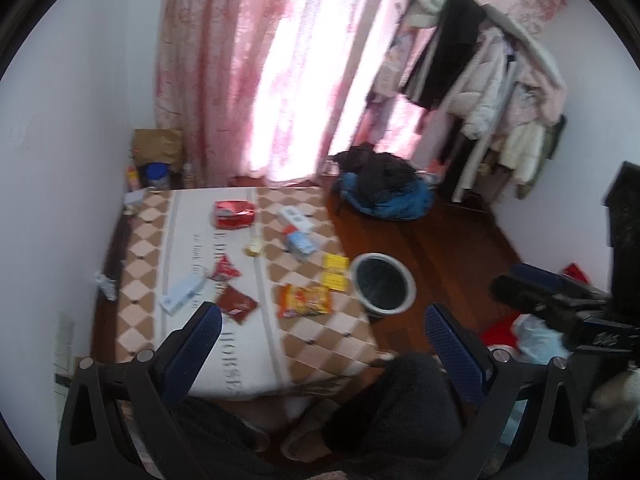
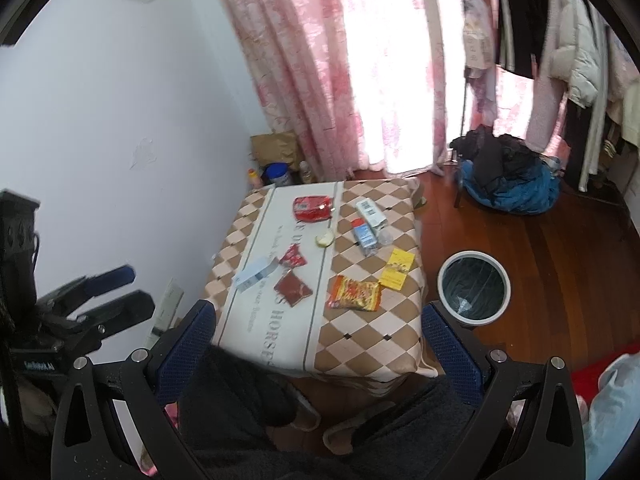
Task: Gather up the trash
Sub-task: 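Grasp the yellow cigarette box with the right tool while the left tool grasps the grey box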
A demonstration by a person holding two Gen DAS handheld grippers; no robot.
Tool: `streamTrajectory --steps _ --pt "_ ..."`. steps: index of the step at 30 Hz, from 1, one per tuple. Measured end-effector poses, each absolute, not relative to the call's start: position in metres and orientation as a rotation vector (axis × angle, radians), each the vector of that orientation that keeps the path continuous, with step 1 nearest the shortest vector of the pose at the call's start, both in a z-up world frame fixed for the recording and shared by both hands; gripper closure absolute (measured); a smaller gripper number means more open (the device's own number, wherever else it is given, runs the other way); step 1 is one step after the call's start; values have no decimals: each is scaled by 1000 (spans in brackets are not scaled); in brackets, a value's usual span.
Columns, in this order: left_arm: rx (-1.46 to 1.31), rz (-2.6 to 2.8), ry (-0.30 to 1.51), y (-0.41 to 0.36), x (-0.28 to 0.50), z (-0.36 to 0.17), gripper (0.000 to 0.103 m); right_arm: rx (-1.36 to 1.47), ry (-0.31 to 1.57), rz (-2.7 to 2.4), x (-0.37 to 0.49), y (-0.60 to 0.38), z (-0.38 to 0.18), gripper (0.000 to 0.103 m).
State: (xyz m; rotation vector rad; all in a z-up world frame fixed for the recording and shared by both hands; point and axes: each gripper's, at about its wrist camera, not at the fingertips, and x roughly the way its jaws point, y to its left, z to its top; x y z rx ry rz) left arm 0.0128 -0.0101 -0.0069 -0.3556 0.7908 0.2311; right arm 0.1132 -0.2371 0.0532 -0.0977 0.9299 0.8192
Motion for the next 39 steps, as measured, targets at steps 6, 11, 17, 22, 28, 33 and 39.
streamTrajectory --steps 6,11,17,22,28,33,39 --pt "-332 385 881 33 58 -69 0 13 1026 746 157 -217 7 0" --pt "-322 442 1031 85 95 -148 2 38 1147 680 210 -177 -70 0" --pt "-237 467 1198 133 134 -234 4 9 1312 596 269 -130 -175 0" --pt "-205 477 1289 166 161 -283 13 -5 1415 525 315 -103 -243 0" --pt "-196 471 1359 182 185 -315 38 -24 1482 439 360 -84 -295 0" --pt "-174 494 1370 184 192 -323 61 -80 1514 405 381 -68 -322 5" --pt "-195 524 1356 190 191 -321 67 -134 1519 380 386 -54 -341 10"
